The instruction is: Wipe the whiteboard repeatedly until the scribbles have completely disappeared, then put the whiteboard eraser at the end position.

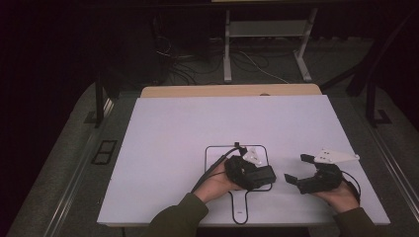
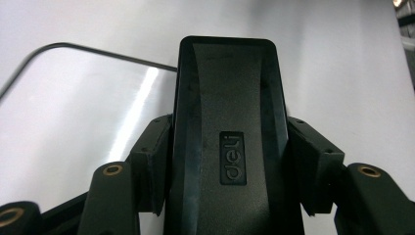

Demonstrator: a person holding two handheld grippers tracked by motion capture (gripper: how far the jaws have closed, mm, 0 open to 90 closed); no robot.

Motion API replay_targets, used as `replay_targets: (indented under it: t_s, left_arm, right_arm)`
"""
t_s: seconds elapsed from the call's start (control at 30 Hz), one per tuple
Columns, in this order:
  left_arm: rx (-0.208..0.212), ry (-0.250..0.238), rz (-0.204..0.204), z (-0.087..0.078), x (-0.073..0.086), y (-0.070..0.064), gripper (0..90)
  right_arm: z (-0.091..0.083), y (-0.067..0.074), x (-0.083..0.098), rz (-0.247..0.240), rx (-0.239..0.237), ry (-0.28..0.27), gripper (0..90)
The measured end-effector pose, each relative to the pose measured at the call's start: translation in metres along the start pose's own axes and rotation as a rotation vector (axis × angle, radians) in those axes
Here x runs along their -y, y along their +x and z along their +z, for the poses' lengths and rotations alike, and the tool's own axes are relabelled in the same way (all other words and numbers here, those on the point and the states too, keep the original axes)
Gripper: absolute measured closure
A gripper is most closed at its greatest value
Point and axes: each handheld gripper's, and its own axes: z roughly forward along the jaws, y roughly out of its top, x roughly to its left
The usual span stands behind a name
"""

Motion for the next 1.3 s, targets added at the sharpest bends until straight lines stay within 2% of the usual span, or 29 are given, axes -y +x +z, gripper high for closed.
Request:
replay_targets:
  t_s: [0.07,0.17,0.27,0.4,0.43,0.63,0.9,1.03,1.07,1.13,1.17,1.3]
  left_arm:
    - [-0.01,-0.027,-0.011,-0.005,-0.003,0.004,39.3]
    - [-0.025,-0.04,-0.018,-0.015,-0.007,0.013,39.3]
    - [-0.04,-0.055,-0.041,-0.023,-0.009,0.025,39.3]
    - [-0.062,-0.059,-0.063,-0.033,-0.012,0.046,39.3]
    - [-0.071,-0.07,-0.08,-0.035,-0.013,0.05,39.3]
    - [-0.109,-0.069,-0.101,-0.045,-0.016,0.085,39.2]
    - [-0.181,-0.061,-0.159,-0.048,-0.023,0.127,39.2]
    - [-0.216,-0.086,-0.209,-0.045,-0.022,0.149,39.2]
    - [-0.226,-0.093,-0.217,-0.043,-0.022,0.154,39.2]
    - [-0.235,-0.078,-0.213,-0.041,-0.022,0.166,39.2]
    - [-0.243,-0.094,-0.238,-0.038,-0.021,0.17,39.2]
    - [-0.263,-0.056,-0.261,-0.031,-0.015,0.189,39.2]
  right_arm:
    - [0.0,0.0,0.0,0.002,0.001,0.001,1.0]
    - [0.001,0.0,0.0,0.001,0.001,0.0,1.0]
    - [0.001,0.0,0.0,-0.005,0.001,-0.002,1.0]
    - [0.001,0.0,0.0,0.0,0.002,-0.002,1.0]
    - [0.001,0.0,0.0,0.006,0.0,0.001,1.0]
    - [0.002,0.0,0.0,0.003,0.002,-0.004,1.0]
    - [0.002,0.0,0.0,0.001,-0.004,-0.004,1.0]
    - [0.002,0.0,0.0,0.001,-0.006,-0.005,1.0]
    - [0.003,0.0,0.0,0.002,-0.006,-0.005,1.0]
    - [0.003,-0.001,0.0,0.002,-0.008,-0.005,1.0]
    - [0.003,-0.001,0.0,0.002,-0.01,-0.005,1.0]
    - [0.003,-0.001,0.0,0.002,-0.014,-0.004,1.0]
